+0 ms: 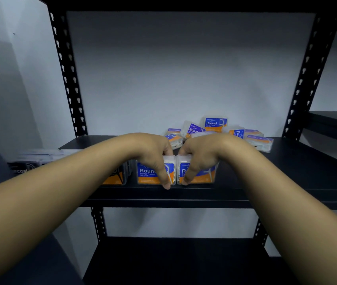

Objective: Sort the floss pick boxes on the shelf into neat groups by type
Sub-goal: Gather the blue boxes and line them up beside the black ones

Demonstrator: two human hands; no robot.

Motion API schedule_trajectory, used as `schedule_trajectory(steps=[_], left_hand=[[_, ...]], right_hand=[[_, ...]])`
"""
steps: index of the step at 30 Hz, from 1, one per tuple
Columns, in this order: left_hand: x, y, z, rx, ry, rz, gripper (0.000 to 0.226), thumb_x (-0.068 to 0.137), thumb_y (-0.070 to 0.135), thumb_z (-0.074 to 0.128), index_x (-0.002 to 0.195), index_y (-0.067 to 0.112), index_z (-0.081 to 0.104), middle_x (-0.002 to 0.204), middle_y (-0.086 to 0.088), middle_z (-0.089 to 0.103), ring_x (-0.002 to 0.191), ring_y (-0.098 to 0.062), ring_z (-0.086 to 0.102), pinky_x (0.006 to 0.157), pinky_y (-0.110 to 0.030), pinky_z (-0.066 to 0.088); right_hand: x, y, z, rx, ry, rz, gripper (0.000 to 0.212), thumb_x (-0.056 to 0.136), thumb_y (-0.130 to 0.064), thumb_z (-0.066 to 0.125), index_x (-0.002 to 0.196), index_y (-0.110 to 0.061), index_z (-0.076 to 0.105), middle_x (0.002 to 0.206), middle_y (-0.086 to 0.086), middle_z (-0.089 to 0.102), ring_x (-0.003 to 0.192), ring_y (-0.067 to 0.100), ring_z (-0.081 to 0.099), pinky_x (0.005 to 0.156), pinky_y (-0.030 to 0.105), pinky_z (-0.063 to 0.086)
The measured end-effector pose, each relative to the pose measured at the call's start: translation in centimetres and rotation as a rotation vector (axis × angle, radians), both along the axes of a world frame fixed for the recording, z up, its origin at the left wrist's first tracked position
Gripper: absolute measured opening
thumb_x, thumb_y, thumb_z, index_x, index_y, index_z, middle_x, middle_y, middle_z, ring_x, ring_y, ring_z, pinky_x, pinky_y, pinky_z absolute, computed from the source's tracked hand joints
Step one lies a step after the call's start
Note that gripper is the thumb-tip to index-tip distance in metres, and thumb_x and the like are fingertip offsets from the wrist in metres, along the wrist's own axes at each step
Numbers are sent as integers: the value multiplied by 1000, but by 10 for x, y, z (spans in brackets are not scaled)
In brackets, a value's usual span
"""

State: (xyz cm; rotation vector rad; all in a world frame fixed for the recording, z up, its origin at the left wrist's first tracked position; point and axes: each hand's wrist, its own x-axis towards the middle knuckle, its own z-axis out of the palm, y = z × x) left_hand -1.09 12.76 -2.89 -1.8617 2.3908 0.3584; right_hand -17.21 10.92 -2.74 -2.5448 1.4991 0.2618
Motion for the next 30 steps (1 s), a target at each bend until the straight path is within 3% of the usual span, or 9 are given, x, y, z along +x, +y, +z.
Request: schedule_trajectory(steps=[11,24,30], left_hand=[[15,3,2,-65,83,-19,38,66,39,93,96,22,79,90,8,80,82,-13,75,85,-33,60],[13,-9,1,-3,135,8,39,68,32,93,101,18,80,95,2,81,89,-19,78,90,-41,62],[12,-10,1,50,181,15,38,71,26,92,105,16,79,97,1,81,91,-20,77,91,-42,62]], right_hand=[[3,0,-2,34,-26,-72,48,71,-49,88,112,-32,68,109,-5,67,102,24,68,90,47,61],[7,-8,2,51,3,-73,46,75,-47,87,112,-34,63,117,-5,65,109,23,67,95,46,59],[11,-5,4,46,28,-42,43,80,-44,84,114,-32,60,119,-4,67,110,22,67,94,39,57]])
